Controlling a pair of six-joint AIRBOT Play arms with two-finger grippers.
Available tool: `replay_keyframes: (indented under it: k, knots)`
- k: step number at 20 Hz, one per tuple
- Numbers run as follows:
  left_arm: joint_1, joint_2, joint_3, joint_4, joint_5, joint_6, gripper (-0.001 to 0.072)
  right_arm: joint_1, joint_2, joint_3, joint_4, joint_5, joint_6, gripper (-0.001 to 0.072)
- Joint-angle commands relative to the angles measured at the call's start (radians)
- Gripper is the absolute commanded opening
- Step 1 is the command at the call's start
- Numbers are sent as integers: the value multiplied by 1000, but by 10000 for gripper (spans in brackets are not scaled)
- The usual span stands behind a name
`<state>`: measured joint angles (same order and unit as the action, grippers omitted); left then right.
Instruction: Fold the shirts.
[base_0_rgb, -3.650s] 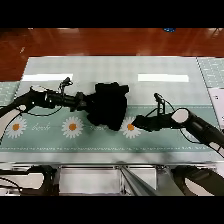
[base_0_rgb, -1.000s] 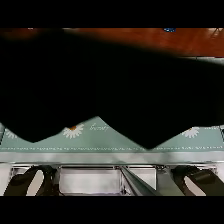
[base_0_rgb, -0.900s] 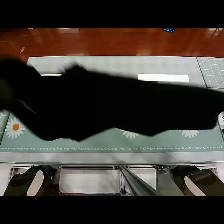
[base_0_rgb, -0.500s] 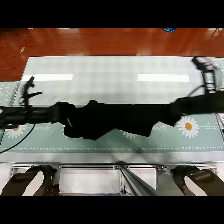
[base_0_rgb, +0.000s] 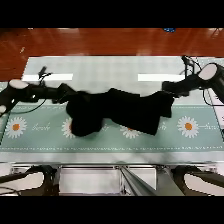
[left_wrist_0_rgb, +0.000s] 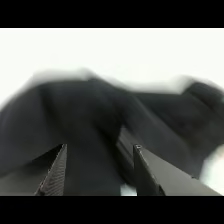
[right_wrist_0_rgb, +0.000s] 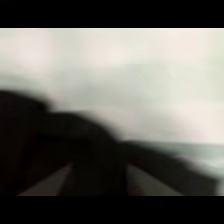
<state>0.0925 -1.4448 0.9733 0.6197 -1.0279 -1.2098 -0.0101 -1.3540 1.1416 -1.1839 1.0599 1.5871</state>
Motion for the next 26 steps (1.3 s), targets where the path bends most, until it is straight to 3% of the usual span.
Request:
replay_keyframes:
  k: [1, 3, 5, 10, 12, 15, 21, 26]
  knots:
    - [40, -163, 254, 79, -219, -13, 507, -80, -69, 127, 60, 47, -24, 415]
    - [121, -163, 365, 209, -357, -61, 506, -185, -45, 207, 44, 186, -49, 414]
    - [214, -115, 369, 296, -383, -92, 506, -304, 16, 206, 21, 255, -70, 414]
    - [324, -12, 93, 262, -334, -82, 506, -500, 241, -183, 25, 124, -95, 414]
    - [307, -18, -24, 153, -298, -20, 506, -528, 314, -371, 97, 64, -158, 414]
    - [254, -27, -102, 56, -158, -18, 506, -531, 355, -512, 162, 51, -211, 414]
    - [50, -55, -97, 45, 106, -64, 506, -531, 356, -538, 192, 61, -223, 414]
    - [-20, -114, -89, 45, 117, -64, 498, -531, 356, -538, 198, 57, -230, 414]
